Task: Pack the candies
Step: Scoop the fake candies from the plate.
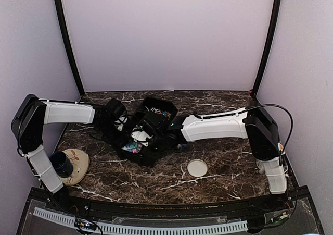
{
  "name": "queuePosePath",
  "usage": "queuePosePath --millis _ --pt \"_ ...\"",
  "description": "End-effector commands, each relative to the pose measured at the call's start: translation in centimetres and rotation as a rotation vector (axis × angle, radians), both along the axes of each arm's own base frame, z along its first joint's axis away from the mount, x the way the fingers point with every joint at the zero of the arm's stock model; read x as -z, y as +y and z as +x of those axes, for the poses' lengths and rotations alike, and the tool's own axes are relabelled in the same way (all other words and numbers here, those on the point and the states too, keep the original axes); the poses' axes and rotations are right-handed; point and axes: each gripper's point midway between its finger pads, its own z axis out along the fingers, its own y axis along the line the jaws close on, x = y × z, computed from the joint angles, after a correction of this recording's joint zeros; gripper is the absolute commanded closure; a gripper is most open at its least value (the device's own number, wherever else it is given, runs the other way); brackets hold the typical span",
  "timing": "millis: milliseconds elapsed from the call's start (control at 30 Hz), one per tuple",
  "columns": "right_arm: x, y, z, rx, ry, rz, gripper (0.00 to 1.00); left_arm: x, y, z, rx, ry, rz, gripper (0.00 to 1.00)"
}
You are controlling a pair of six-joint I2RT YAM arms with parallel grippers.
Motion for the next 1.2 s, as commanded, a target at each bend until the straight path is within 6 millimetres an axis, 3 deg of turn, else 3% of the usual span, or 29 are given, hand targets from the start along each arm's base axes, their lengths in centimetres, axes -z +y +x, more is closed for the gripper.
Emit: queuePosePath --millis 0,300,533,1167 --pt "3.0 -1.9 0.2 0.090 0.062 0.054 1.00 -8.9 -4.6 3.9 0.029 -0.237 -0.304 1.00" --pt "2.1 -4.3 1.3 0.149 0.007 0.130 1.00 -8.2 -3.8 4.1 0.010 -0.221 -0.263 1.00" --pt "-0.8 -5.3 1.7 0.163 -0.030 0.230 1.00 -7.9 -3.4 4.2 0.003 -0.218 -0.244 1.00" --pt "-4.3 -7.7 2.0 0.184 -0.054 0.440 1.00 -7.9 -3.3 4.2 0.007 -0.218 -0.239 1.00"
